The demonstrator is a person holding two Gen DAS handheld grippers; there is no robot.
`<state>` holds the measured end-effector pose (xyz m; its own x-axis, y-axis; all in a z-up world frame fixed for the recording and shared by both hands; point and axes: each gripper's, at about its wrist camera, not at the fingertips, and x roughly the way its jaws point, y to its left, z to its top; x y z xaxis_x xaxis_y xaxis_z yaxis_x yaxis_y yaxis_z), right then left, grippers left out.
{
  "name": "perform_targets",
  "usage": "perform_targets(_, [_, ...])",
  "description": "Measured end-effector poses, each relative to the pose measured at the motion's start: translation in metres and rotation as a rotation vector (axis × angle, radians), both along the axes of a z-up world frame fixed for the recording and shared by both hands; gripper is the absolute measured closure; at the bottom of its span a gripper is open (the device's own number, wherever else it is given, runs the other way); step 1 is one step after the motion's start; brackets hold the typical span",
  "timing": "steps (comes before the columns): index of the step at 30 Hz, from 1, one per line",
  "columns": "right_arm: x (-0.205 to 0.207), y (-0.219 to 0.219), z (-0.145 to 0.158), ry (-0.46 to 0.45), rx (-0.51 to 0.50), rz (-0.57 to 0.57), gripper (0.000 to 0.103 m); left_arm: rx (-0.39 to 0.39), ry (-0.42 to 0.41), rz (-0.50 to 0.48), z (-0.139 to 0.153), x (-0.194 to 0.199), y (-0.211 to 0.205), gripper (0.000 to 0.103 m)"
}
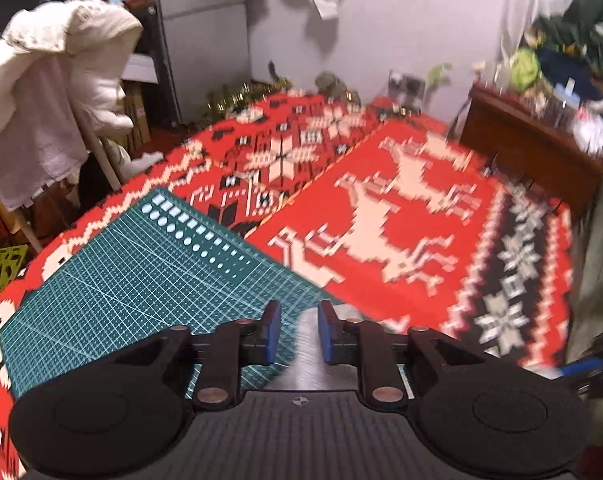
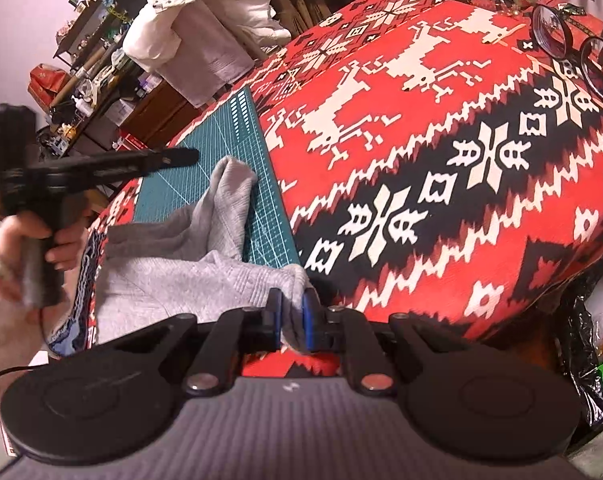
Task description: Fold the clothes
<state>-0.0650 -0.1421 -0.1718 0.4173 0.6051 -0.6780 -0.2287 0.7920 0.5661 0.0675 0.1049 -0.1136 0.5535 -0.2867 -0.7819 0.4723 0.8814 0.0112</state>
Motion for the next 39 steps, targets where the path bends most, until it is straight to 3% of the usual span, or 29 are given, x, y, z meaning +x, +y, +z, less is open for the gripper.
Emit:
perform_targets(4, [0.004,-0.002,-0.001,0.007,0.025,0.002,0.092,-0.084,0.114,-0.001,-0.018,0.023,0.012,0.084])
perform_targets(8, [0.007,-0.005,-0.004,0.020,0.038,0.005,0.092,-0.116,0.158,-0.049,-0.027,0.025,0.005,0.084])
perform_targets(16, [0.010,-0.004,-0.009,0.027,0.034,0.010,0.092,-0.110,0.208,-0.112,-0.039,0.030,-0.014,0.083])
perform_targets(23, [0.007,-0.006,-0.009,0.029,0.035,0.013,0.092,-0.045,0.236,-0.174,-0.035,0.035,-0.028,0.079])
perform_targets(29, [0.004,-0.007,-0.008,0.028,0.040,0.014,0.092,-0.077,0.318,-0.201,-0.037,0.037,-0.028,0.079])
perform_targets(31, [0.004,-0.007,-0.007,0.028,0.041,0.013,0.092,-0.095,0.339,-0.184,-0.038,0.038,-0.028,0.089])
perform_targets(39, [0.003,-0.011,0.004,-0.014,0.054,-0.010,0.092,-0.087,0.198,-0.082,-0.020,0.005,-0.028,0.098])
